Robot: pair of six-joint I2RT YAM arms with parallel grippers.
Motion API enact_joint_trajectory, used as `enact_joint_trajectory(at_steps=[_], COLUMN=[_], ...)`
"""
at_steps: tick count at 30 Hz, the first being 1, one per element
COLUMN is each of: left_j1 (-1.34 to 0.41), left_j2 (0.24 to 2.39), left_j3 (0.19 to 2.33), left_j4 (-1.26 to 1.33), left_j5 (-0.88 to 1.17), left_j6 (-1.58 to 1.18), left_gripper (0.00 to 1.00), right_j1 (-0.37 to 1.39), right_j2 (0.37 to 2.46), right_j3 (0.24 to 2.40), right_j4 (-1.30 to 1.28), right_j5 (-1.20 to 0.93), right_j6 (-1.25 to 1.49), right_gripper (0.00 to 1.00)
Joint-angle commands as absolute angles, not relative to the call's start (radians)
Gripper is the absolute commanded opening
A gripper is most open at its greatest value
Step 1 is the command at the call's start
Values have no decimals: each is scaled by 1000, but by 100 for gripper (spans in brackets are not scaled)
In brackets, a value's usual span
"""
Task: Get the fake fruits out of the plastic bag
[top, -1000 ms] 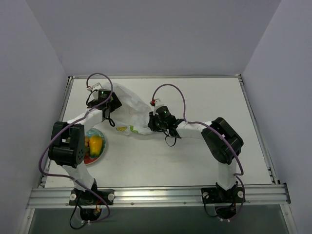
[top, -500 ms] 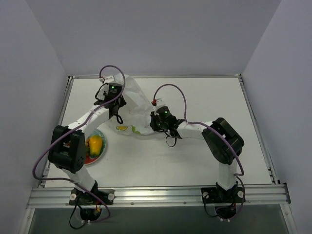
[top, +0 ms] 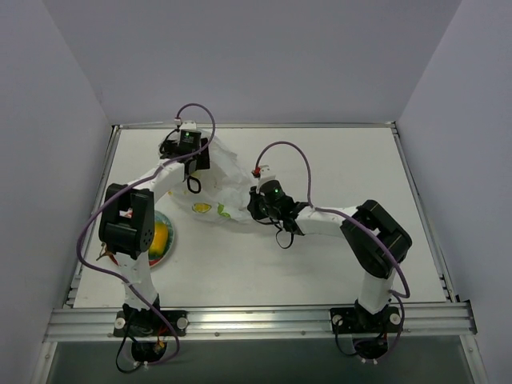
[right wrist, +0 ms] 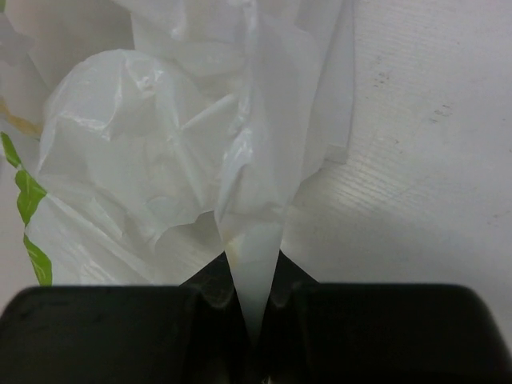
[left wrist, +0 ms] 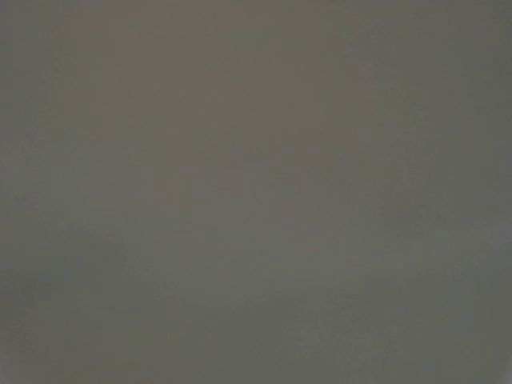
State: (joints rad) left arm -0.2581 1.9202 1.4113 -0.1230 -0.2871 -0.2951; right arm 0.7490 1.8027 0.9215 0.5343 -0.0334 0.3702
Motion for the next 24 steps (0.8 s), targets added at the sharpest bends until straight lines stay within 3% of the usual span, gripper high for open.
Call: enact_joint_trajectory(at_steps=[1,2,17,21,24], left_j1=[-250,-242,-172,-170,-169], left_j2=[1896,1917,2112,2120,2149], left_j3=[1485,1494,1641,1651,1680], left_j4=[-103,-113,-276,-307,-351], left_j5=[-307,-311,-262,-227,-204], left_j6=[-203,-199,-218,-262,-287], left_gripper=[94,97,96,91,76], right_j1=[772,773,776,776,776], right_j2=[1789,1795,1802,1805,1802], right_j3=[928,930,914,920,923], right_j4=[564,565,586,595,595], right_j5=[-17,-17,-21,-23,-23], right_j6=[380,383,416,423,425], right_gripper=[0,0,0,0,0])
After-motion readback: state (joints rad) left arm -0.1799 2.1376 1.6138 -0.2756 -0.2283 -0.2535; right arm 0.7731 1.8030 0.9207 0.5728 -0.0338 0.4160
